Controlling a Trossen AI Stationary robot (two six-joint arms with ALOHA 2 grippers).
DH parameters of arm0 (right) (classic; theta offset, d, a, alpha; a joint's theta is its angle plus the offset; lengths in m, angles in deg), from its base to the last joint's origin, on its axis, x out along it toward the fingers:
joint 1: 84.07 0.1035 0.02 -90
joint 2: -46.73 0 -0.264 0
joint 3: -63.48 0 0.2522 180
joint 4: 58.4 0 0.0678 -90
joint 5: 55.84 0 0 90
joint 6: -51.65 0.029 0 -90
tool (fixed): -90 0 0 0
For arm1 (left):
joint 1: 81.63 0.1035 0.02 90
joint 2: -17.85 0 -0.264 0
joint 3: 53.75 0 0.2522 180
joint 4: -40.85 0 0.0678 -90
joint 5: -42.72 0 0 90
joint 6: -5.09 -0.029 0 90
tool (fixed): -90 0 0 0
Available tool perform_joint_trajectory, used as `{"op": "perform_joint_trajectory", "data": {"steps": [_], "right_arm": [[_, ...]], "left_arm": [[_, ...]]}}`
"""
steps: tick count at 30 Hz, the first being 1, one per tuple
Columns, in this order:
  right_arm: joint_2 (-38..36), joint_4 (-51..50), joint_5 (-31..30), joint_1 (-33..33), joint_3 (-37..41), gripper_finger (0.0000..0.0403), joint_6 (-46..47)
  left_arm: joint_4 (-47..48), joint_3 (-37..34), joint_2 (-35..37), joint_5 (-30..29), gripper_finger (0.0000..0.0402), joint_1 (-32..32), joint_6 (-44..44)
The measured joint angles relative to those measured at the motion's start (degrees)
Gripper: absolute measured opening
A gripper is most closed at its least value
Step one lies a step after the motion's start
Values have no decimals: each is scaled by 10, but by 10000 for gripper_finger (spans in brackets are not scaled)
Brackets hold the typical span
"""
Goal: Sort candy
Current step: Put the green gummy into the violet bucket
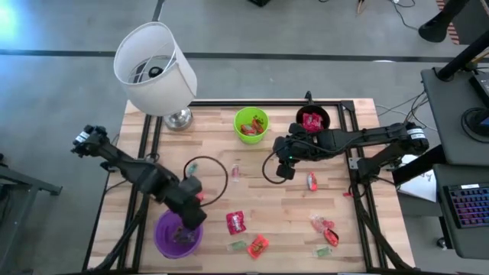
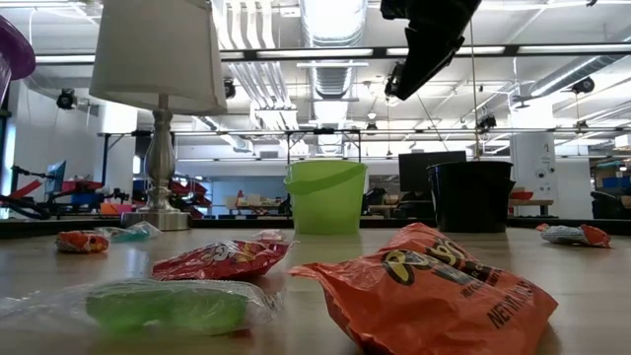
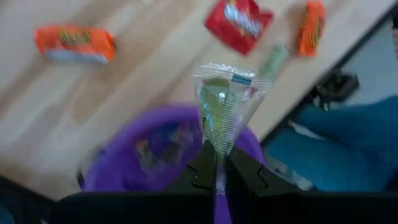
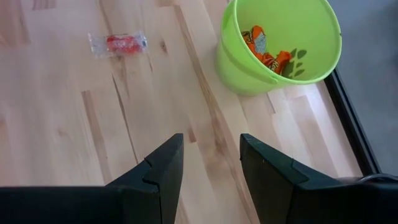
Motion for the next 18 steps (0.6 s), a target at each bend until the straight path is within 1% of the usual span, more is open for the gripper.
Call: {"op": "perform_joint_trajectory", "data": {"steps": [5, 10, 15, 18], "right_arm": [[0, -17, 0, 0, 0, 151, 1], [0, -18, 0, 0, 0, 151, 23], [0, -19, 0, 0, -1, 151, 79], [0, -19, 0, 0, -7, 151, 112]], "left_arm": [[2, 1, 0, 59, 0, -62, 38], [-6, -10, 0, 63, 0, -111, 51], [-6, -24, 0, 63, 2, -137, 29], [-6, -26, 0, 63, 14, -146, 10]]}}
